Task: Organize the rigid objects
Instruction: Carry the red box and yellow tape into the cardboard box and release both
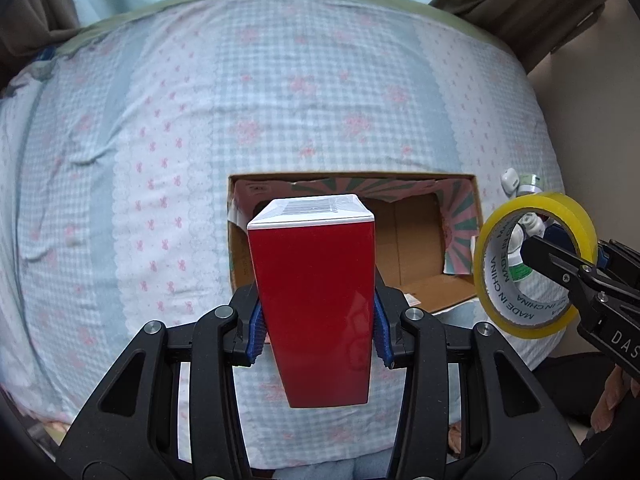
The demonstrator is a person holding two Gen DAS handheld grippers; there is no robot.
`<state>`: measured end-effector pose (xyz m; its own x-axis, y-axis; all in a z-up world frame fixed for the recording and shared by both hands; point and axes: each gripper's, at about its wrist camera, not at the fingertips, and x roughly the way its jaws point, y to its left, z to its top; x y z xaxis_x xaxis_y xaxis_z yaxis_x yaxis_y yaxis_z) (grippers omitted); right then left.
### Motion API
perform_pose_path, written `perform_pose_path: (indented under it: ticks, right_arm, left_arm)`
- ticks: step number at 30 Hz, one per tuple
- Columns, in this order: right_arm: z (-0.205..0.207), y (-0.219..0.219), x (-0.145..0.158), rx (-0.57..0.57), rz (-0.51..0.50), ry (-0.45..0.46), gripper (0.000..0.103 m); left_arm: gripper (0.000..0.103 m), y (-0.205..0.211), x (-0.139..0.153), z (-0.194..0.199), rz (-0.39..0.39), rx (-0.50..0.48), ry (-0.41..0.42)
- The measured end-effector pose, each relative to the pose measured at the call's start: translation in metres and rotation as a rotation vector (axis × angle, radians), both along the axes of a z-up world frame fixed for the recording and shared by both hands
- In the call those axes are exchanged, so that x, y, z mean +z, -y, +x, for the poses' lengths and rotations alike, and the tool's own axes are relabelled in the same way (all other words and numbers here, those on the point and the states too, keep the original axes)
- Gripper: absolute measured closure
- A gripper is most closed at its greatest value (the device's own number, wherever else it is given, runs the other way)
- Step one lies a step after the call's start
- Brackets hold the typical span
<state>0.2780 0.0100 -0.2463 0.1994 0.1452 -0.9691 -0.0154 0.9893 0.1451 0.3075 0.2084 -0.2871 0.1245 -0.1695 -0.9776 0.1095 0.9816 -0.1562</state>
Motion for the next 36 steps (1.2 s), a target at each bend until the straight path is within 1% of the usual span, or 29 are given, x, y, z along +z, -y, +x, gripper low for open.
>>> perform_pose_path:
  ticks: [4,8,11,13,17,21,24,25,26,28,29,30,31,32,33,36]
  right_arm:
    - [0.01,-0.016,-0.041,0.011,0.014,-0.077,0.065]
    - [0.019,-0.023,-0.085,0.028,0.009,-0.133,0.065]
    - [0.021,-0.021,-0.12,0.022,-0.024,-0.153,0.066]
    - [0.021,-0.014,-0.138,0.001,-0.022,-0.17,0.066]
    - [0.023,0.001,-0.159,-0.042,0.027,-0.185,0.066]
    - [0.027,0.012,-0.167,-0.048,0.016,-0.185,0.066]
    - [0.029,0.023,-0.174,-0.083,0.041,-0.197,0.066]
    - [0.031,0.026,-0.177,-0.092,0.056,-0.206,0.065]
    - [0.031,0.028,-0.179,-0.098,0.071,-0.213,0.065]
    - [0.033,0.028,-0.181,-0.084,0.092,-0.216,0.065]
    - [0.035,0.027,-0.177,-0.073,0.082,-0.185,0.063]
    - [0.035,0.027,-0.171,-0.062,0.063,-0.144,0.052]
    - [0.035,0.027,-0.165,-0.053,0.055,-0.105,0.022]
    - [0.036,0.028,-0.161,-0.049,0.062,-0.076,0.003]
    - [0.034,0.03,-0.158,-0.049,0.067,-0.062,0.0]
    - [0.031,0.032,-0.158,-0.056,0.083,-0.076,0.0]
  left_arm:
    - [0.064,0.0,-0.042,0.009,0.017,-0.008,-0.068]
    - [0.065,0.012,-0.083,0.019,0.042,-0.019,-0.128]
    - [0.064,0.031,-0.11,0.023,0.013,-0.049,-0.163]
    - [0.064,0.045,-0.126,0.025,0.015,-0.072,-0.18]
    - [0.065,0.06,-0.15,0.03,0.018,-0.089,-0.224]
    - [0.064,0.075,-0.157,0.033,0.054,-0.148,-0.205]
    - [0.064,0.084,-0.161,0.032,0.079,-0.19,-0.182]
    - [0.06,0.088,-0.162,0.032,0.095,-0.213,-0.183]
    - [0.04,0.091,-0.162,0.031,0.103,-0.232,-0.172]
    - [0.002,0.094,-0.153,0.028,0.082,-0.254,-0.121]
    - [0.0,0.095,-0.148,0.027,0.073,-0.259,-0.098]
    - [0.0,0.094,-0.145,0.027,0.069,-0.261,-0.09]
    - [0.0,0.092,-0.146,0.026,0.072,-0.256,-0.094]
    - [0.0,0.088,-0.147,0.025,0.073,-0.241,-0.102]
    - [0.0,0.084,-0.148,0.024,0.069,-0.223,-0.112]
    - [0.0,0.073,-0.15,0.02,0.061,-0.172,-0.129]
